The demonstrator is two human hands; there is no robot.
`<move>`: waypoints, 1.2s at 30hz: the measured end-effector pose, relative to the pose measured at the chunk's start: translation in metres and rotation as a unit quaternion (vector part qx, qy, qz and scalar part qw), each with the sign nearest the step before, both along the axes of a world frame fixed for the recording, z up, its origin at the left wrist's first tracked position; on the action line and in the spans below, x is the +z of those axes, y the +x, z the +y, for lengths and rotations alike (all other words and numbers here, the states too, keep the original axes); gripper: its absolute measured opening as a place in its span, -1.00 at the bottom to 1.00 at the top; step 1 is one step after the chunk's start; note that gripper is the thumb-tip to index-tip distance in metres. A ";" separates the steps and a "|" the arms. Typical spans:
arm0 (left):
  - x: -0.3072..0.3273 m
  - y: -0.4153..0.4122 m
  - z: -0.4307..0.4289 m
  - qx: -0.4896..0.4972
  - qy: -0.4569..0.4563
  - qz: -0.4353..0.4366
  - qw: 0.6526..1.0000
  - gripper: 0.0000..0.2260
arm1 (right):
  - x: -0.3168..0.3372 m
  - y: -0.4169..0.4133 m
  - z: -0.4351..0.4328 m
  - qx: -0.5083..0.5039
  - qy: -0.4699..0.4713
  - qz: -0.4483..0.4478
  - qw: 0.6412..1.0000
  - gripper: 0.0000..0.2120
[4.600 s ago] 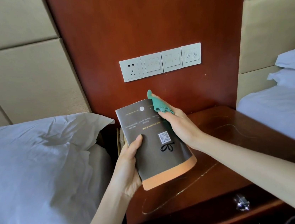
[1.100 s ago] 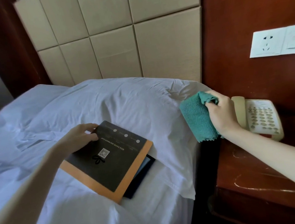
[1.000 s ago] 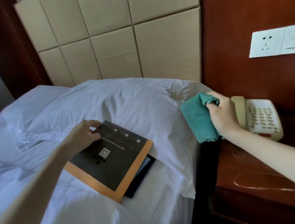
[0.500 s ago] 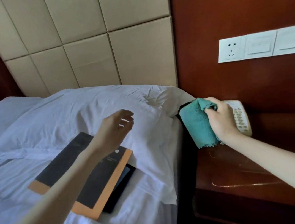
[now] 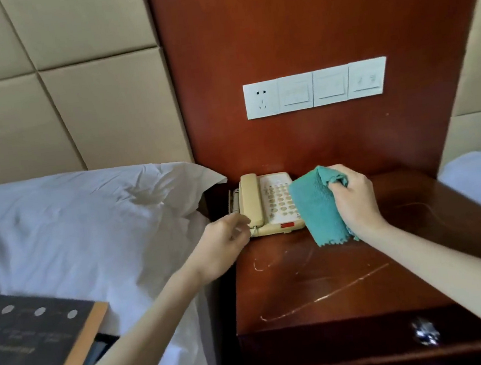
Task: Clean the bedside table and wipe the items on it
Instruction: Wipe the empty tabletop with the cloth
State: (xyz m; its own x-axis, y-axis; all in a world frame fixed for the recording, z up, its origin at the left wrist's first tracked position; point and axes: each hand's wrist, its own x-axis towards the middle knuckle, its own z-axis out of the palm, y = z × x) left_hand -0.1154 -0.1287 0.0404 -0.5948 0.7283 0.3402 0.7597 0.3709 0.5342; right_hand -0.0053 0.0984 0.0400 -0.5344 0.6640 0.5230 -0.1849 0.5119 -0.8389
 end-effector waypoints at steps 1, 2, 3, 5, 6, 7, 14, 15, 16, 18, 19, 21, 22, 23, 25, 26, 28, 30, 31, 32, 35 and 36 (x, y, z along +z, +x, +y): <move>-0.004 0.003 0.012 -0.011 -0.002 -0.001 1.000 -0.79 | -0.001 0.008 0.008 -0.014 0.000 -0.004 1.000 -0.69; -0.008 0.005 0.020 -0.020 -0.003 -0.002 1.000 -0.79 | -0.003 0.014 0.014 -0.022 0.002 -0.008 1.000 -0.70; -0.013 0.009 0.029 -0.031 -0.002 -0.002 1.000 -0.80 | -0.006 0.020 0.021 -0.031 0.004 -0.013 0.999 -0.71; -0.020 0.019 0.049 -0.059 -0.004 -0.003 0.998 -0.82 | -0.010 0.033 0.036 -0.059 0.006 -0.022 0.998 -0.74; -0.023 0.024 0.058 -0.072 -0.005 -0.001 0.997 -0.84 | -0.011 0.038 0.043 -0.072 0.005 -0.026 0.997 -0.74; -0.026 0.029 0.066 -0.086 -0.004 0.006 0.996 -0.85 | -0.012 0.043 0.049 -0.083 0.003 -0.029 0.996 -0.75; -0.041 0.050 0.094 -0.179 -0.034 0.087 0.979 -0.78 | -0.023 0.083 0.087 -0.144 -0.017 -0.051 0.988 -0.74; -0.043 0.050 0.094 -0.180 -0.033 0.091 0.979 -0.79 | -0.024 0.088 0.093 -0.155 -0.020 -0.051 0.986 -0.75; -0.045 0.048 0.095 -0.178 -0.030 0.089 0.979 -0.80 | -0.025 0.094 0.099 -0.169 -0.021 -0.050 0.984 -0.75; -0.048 0.045 0.095 -0.171 -0.022 0.082 0.982 -0.82 | -0.026 0.104 0.110 -0.197 -0.025 -0.046 0.979 -0.76; -0.048 0.044 0.095 -0.169 -0.017 0.079 0.982 -0.83 | -0.026 0.109 0.116 -0.211 -0.028 -0.050 0.976 -0.76; -0.047 0.041 0.096 -0.167 -0.011 0.080 0.983 -0.83 | -0.027 0.120 0.129 -0.239 -0.033 -0.063 0.969 -0.77; -0.047 0.039 0.096 -0.166 -0.009 0.087 0.982 -0.83 | -0.026 0.126 0.136 -0.255 -0.035 -0.068 0.964 -0.77; -0.047 0.038 0.096 -0.165 -0.007 0.096 0.982 -0.82 | -0.024 0.132 0.143 -0.277 -0.034 -0.071 0.958 -0.79; -0.047 0.035 0.095 -0.160 -0.002 0.102 0.982 -0.79 | -0.020 0.146 0.156 -0.328 -0.019 -0.080 0.941 -0.79; -0.048 0.033 0.094 -0.159 0.002 0.100 0.982 -0.79 | -0.019 0.153 0.161 -0.347 -0.006 -0.095 0.933 -0.77; -0.050 0.030 0.092 -0.159 0.005 0.093 0.983 -0.79 | -0.020 0.166 0.166 -0.361 0.031 -0.160 0.918 -0.72; -0.052 0.030 0.092 -0.158 0.007 0.086 0.984 -0.81 | -0.028 0.177 0.163 -0.341 0.090 -0.248 0.902 -0.68; -0.052 0.030 0.092 -0.159 0.007 0.084 0.984 -0.82 | -0.035 0.182 0.160 -0.317 0.116 -0.288 0.896 -0.67; -0.053 0.030 0.092 -0.161 0.005 0.084 0.983 -0.83 | -0.044 0.186 0.155 -0.284 0.134 -0.325 0.892 -0.66; -0.053 0.030 0.092 -0.166 0.002 0.080 0.983 -0.85 | -0.077 0.192 0.141 -0.184 0.146 -0.392 0.889 -0.63; -0.053 0.030 0.091 -0.166 0.000 0.074 0.983 -0.85 | -0.085 0.191 0.138 -0.170 0.163 -0.421 0.876 -0.62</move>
